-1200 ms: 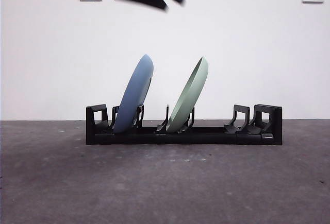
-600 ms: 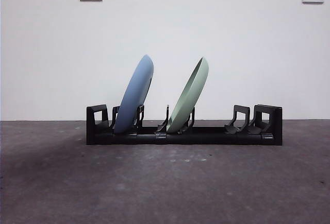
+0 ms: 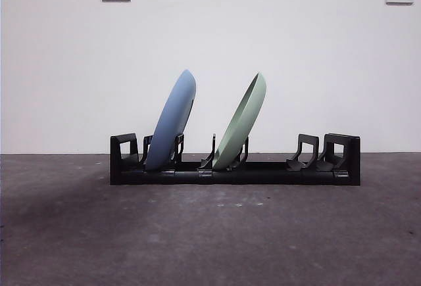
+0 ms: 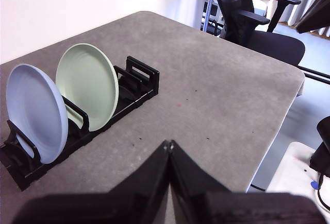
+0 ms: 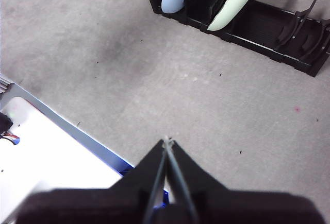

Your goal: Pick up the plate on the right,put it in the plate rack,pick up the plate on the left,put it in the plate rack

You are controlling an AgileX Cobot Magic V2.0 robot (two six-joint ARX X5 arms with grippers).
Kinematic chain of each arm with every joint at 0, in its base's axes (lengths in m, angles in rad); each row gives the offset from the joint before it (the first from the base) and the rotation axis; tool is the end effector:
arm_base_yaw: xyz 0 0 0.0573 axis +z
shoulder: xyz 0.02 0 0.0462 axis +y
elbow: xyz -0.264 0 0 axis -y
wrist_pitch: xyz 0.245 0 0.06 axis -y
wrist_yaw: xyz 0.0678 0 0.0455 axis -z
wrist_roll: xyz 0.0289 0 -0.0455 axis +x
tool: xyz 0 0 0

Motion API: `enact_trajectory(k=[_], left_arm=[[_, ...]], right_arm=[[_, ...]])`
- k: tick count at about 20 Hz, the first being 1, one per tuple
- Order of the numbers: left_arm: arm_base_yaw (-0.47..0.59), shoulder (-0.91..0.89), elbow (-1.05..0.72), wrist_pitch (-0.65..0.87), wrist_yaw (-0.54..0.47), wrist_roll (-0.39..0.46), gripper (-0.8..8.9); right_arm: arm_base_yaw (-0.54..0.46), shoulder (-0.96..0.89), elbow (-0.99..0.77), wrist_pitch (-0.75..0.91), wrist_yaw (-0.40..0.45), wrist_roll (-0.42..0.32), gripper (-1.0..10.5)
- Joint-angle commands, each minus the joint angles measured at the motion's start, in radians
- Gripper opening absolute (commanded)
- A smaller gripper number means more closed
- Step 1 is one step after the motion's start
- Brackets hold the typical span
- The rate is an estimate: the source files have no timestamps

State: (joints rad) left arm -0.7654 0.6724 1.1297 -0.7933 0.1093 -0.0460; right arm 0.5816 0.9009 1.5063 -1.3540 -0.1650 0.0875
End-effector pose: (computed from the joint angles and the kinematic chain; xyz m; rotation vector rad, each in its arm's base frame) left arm 0.0684 -0.0701 0.3981 0.0691 0.3481 -0.8582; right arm 0.0759 0.0556 0.4337 -0.0787 0.7787 0.6767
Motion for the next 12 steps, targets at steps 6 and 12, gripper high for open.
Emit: enact_trajectory(k=[6, 12], left_arm=[[-0.002, -0.002, -0.002, -0.003, 0.001, -0.002, -0.04], [-0.002, 0.012, -0.002, -0.006, -0.001, -0.002, -0.04]], right_arm=[[0.0, 0.002, -0.007, -0.024, 0.002, 0.037, 0.0], [0.0, 0.023, -0.007, -0.024, 0.059, 0.037, 0.0]])
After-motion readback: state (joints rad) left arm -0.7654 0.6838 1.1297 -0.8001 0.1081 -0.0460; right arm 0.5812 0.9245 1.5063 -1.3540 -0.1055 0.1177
